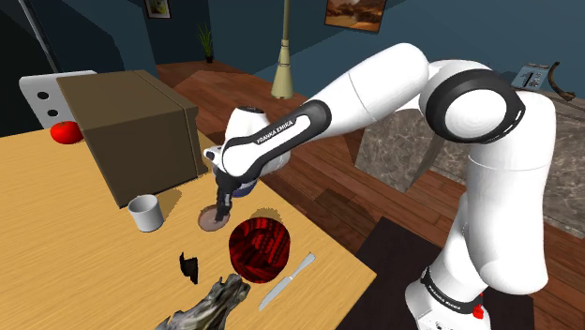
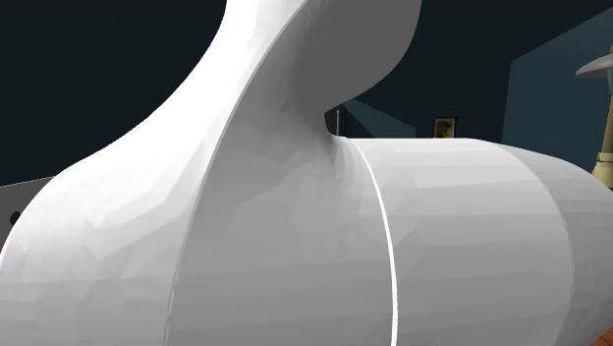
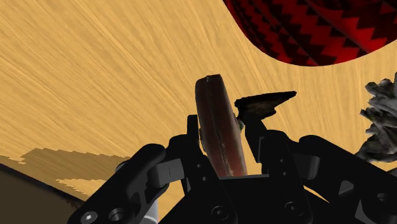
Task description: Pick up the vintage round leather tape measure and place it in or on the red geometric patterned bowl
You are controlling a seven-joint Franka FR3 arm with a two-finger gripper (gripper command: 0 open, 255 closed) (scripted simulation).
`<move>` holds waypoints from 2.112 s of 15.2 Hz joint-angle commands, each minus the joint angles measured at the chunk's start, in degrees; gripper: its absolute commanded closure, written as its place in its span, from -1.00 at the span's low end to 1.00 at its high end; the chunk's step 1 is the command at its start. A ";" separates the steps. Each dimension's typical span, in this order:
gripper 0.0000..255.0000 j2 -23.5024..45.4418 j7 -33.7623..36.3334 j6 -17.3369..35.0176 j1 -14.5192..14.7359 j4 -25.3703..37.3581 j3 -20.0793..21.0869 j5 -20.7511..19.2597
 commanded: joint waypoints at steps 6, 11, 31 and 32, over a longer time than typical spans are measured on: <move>1.00 -3.23 1.61 -4.31 0.10 1.16 -0.55 -1.19; 1.00 -5.19 2.78 -7.45 0.17 2.43 -0.85 -2.01; 1.00 -32.44 -0.44 -3.72 0.42 -29.00 -0.72 2.07; 1.00 -31.96 -0.79 -2.93 0.51 -29.34 -0.73 2.39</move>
